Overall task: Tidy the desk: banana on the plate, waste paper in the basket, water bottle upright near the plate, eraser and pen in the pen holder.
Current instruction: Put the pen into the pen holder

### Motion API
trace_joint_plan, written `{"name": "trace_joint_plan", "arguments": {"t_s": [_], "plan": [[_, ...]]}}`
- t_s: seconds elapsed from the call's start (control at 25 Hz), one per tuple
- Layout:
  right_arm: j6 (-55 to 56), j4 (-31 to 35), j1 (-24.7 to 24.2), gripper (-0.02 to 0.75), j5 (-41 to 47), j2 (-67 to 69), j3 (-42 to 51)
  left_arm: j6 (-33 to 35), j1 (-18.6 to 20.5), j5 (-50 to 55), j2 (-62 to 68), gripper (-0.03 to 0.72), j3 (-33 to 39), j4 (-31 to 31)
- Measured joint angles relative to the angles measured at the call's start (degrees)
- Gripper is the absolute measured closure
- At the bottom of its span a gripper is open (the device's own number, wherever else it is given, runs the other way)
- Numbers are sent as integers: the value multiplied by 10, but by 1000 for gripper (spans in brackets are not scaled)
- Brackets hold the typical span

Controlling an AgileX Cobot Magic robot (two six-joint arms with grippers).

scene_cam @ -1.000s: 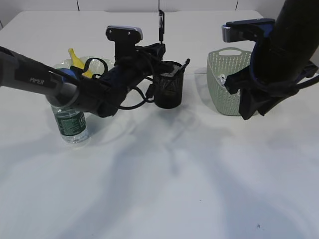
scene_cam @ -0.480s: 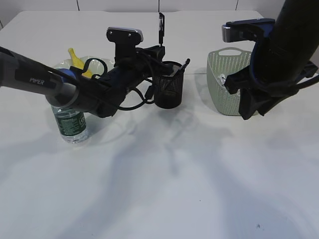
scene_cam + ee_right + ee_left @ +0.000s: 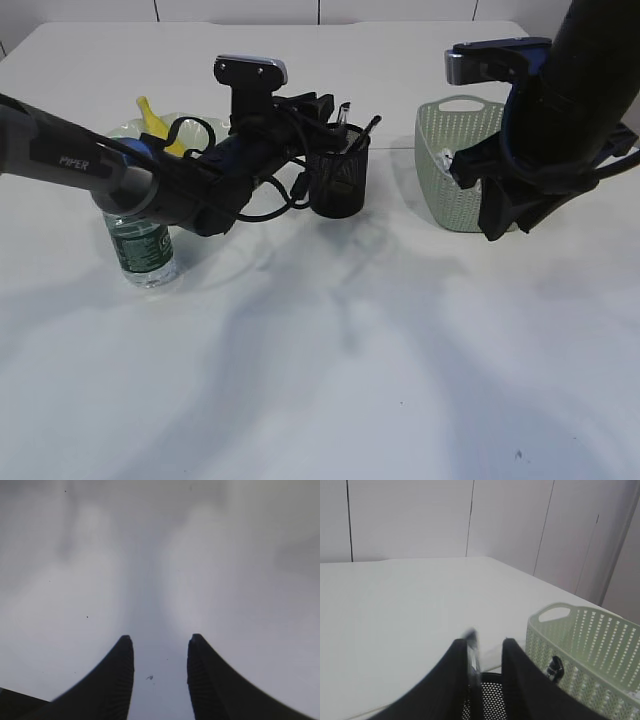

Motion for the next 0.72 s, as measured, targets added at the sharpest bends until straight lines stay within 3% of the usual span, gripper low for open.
{"name": "trace_joint_plan", "arguments": {"t_s": [0.72], "plan": [[0, 0, 0, 464, 0, 0, 0, 0, 0, 37, -35, 506, 0, 0]]}}
